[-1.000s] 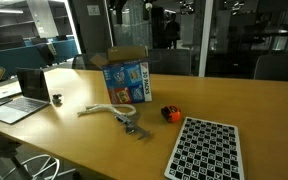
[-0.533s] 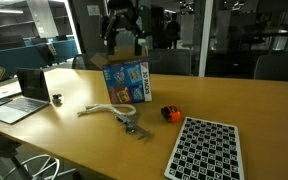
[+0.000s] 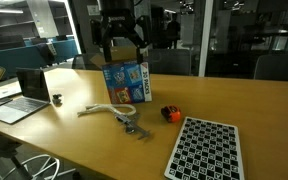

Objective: Pick up the masking tape and put it in the box

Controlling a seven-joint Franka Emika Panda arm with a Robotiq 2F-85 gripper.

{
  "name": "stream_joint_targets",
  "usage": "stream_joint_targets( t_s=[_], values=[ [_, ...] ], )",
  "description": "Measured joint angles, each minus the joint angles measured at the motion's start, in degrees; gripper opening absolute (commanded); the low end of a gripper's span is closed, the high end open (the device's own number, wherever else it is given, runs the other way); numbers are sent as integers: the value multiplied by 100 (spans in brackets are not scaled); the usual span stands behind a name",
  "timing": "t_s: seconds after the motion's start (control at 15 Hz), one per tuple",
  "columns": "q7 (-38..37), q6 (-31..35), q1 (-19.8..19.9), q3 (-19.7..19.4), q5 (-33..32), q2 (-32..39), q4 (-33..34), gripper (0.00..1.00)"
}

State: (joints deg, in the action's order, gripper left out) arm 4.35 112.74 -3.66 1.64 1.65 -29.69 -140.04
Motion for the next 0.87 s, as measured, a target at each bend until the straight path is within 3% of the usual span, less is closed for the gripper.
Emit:
stream_joint_targets(
  t_s=[0.27,0.87],
  values=[
    [189,6,-5,-156,196,-386,-218,100],
    [215,6,-5,-195,213,-413,-276,100]
  ],
)
